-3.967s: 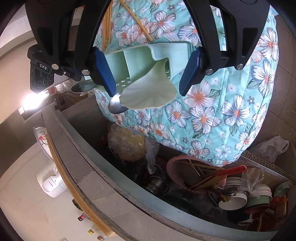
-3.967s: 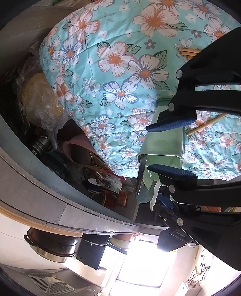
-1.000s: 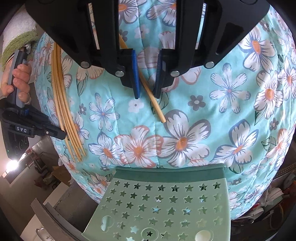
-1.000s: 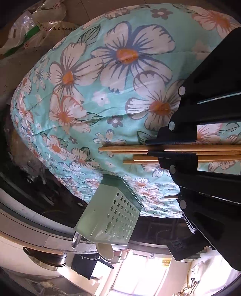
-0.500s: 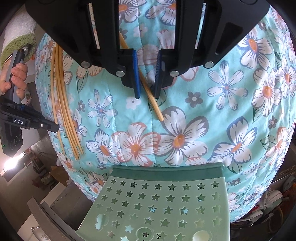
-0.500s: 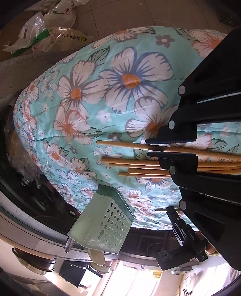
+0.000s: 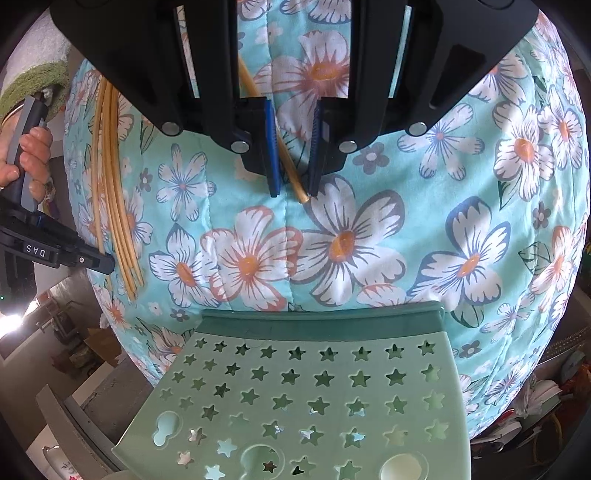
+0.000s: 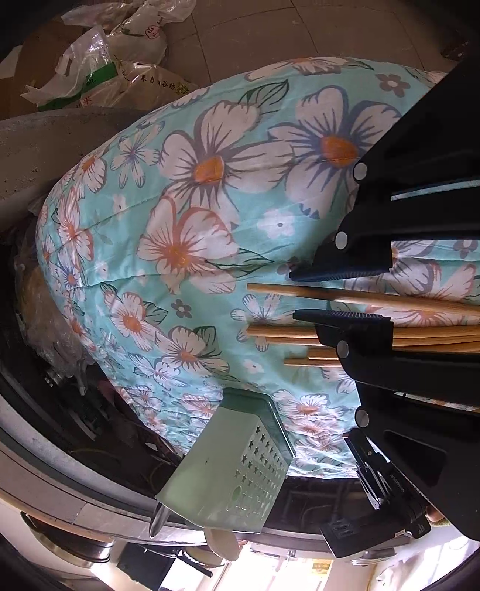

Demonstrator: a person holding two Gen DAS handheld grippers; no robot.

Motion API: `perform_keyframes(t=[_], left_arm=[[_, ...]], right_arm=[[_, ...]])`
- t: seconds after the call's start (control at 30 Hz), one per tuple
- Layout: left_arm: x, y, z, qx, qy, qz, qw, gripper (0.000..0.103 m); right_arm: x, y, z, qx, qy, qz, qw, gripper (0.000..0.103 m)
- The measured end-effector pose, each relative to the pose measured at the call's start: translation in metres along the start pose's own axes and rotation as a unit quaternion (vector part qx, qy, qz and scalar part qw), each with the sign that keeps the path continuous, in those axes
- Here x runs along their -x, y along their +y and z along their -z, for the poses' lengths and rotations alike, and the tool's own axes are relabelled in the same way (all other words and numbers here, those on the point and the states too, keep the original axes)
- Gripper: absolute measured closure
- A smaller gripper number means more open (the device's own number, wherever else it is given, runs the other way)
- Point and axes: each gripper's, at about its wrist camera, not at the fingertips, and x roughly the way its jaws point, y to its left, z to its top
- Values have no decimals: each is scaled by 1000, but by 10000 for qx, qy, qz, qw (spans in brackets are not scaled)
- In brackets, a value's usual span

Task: Organize utensils
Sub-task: 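Grasp another bamboo chopstick with the left tool while the right tool holds its chopstick, then lift both chopsticks with both tools and bring them over the green holder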

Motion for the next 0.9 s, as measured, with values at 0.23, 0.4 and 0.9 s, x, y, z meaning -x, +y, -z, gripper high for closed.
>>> perform_keyframes(t=[0.23, 0.4, 0.9], left_arm=[[2, 0, 2, 45, -89, -20, 9999, 91], [12, 8, 4, 130, -203, 152, 9996, 92], [176, 12, 6, -203, -1717, 768, 9819, 98]], right_arm=[[5, -2, 1, -180, -122, -86, 9997, 96], [35, 11, 7, 9, -358, -181, 9992, 97], [179, 117, 31, 1430, -1789, -670, 9711, 97]])
